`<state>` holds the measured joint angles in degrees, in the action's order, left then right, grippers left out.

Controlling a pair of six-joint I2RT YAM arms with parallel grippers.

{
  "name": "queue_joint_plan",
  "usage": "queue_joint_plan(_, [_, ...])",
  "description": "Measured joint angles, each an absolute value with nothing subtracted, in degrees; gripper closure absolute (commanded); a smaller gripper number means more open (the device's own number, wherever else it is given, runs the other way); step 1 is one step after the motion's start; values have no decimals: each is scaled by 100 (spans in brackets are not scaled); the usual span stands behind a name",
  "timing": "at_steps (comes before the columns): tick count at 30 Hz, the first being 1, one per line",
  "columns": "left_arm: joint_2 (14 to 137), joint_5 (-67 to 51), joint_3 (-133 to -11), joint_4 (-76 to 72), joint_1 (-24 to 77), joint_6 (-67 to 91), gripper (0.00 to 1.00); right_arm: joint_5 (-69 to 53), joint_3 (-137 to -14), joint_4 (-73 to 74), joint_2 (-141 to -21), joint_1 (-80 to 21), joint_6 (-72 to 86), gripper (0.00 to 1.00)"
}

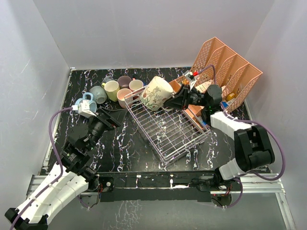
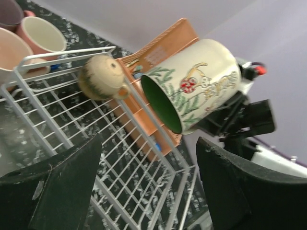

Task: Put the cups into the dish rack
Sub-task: Turn the cup upside down in the dish rack.

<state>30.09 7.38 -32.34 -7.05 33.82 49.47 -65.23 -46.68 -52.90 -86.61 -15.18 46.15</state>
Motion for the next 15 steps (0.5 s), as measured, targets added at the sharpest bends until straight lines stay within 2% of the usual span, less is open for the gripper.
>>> queue_joint_plan(6, [3166, 917, -3636, 314, 3382, 4200, 22, -6827, -5048, -3393, -8385, -1214, 2805, 92])
queue_joint_plan(15, [3135, 1170, -3667, 840, 3382, 3710, 22, -6353, -5349, -471, -8243, -978, -215, 92])
